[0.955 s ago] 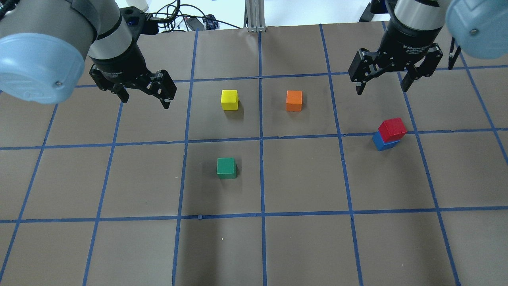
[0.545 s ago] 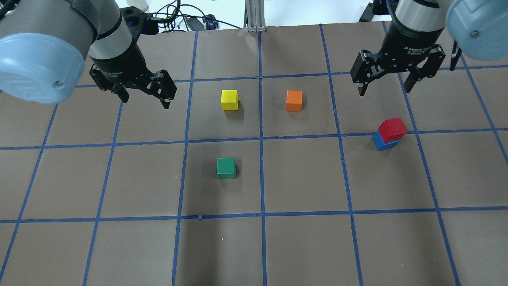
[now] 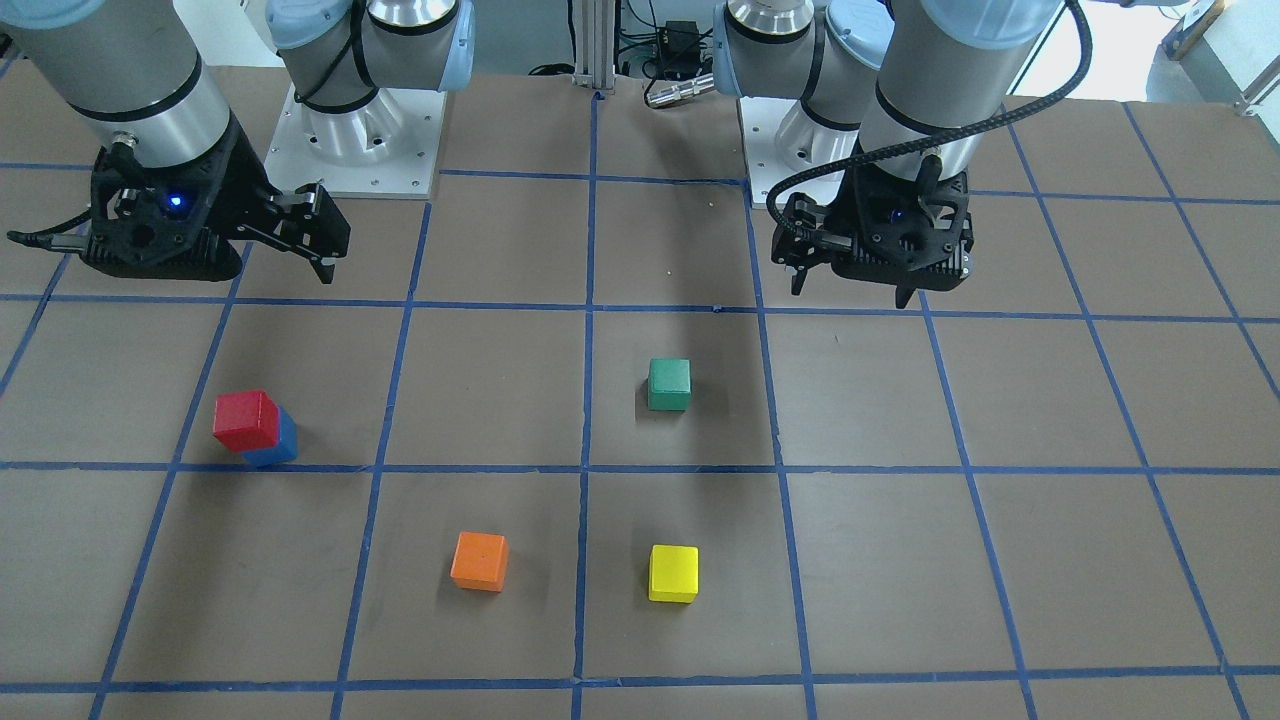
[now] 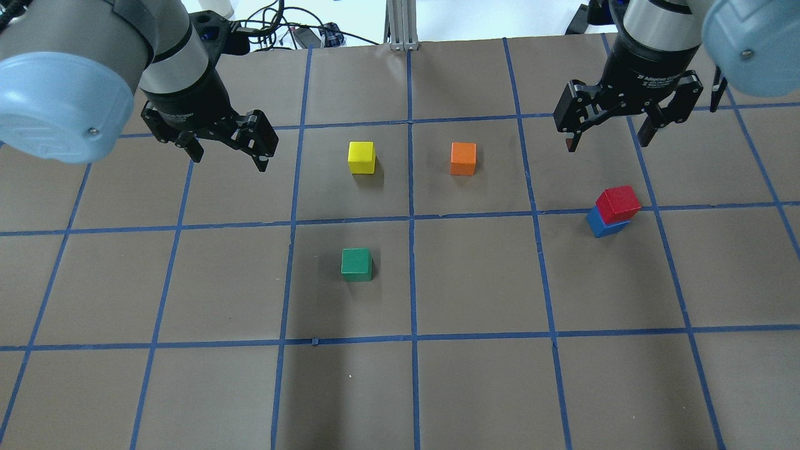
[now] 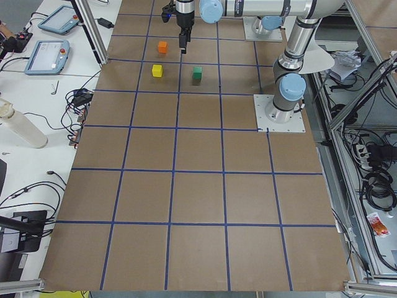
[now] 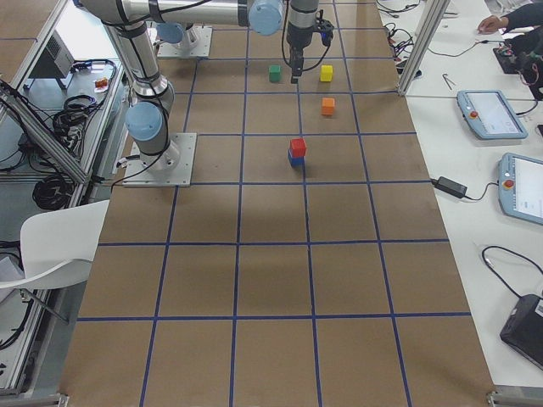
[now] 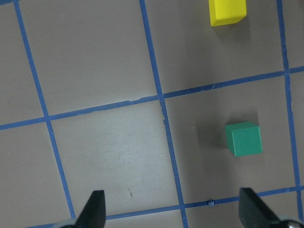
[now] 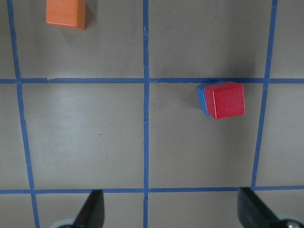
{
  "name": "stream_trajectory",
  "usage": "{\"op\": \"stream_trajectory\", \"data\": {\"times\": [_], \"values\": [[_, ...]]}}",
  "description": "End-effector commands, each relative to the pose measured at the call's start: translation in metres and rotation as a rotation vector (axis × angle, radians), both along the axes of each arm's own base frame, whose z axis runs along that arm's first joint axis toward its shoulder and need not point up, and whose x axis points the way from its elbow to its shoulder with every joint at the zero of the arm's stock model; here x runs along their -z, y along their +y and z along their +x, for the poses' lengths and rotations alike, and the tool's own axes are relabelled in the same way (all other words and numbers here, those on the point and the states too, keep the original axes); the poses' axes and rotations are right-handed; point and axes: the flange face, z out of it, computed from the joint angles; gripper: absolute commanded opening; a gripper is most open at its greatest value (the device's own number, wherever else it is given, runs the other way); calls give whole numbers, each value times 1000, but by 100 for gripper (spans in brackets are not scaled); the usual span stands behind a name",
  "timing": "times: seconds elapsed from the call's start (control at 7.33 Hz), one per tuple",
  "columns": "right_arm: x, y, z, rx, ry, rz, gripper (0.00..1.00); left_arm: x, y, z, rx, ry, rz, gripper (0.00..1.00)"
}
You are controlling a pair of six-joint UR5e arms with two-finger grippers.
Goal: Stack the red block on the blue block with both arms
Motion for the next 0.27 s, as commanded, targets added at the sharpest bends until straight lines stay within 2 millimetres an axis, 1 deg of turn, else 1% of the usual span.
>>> {"op": "stream_trajectory", "data": {"times": [0.0,0.14], "values": [[0,0,0,0,0,0,100,0,0,0,1,0,1,100],[0,0,0,0,-2,0,100,2,-1,0,1,0,4,100]]}}
